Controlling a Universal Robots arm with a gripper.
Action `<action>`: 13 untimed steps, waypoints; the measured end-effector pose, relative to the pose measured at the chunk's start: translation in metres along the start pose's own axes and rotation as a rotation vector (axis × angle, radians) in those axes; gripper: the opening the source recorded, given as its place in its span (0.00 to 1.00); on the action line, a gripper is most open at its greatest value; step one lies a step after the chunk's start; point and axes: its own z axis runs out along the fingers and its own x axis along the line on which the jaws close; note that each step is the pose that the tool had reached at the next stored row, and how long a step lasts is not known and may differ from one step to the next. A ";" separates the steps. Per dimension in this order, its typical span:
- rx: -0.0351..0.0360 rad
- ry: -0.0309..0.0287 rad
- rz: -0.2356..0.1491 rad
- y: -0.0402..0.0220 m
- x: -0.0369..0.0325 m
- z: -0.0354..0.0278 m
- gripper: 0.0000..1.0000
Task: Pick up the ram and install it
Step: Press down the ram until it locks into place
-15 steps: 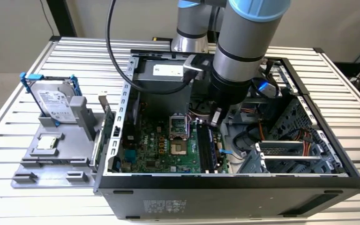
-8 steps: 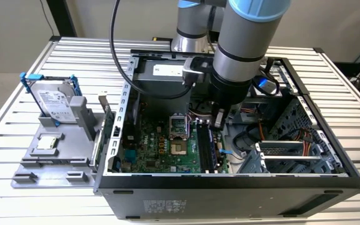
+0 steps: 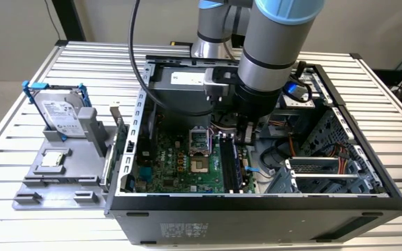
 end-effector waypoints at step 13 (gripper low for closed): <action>-0.0021 -0.0031 -0.190 0.0000 0.0000 0.0000 0.00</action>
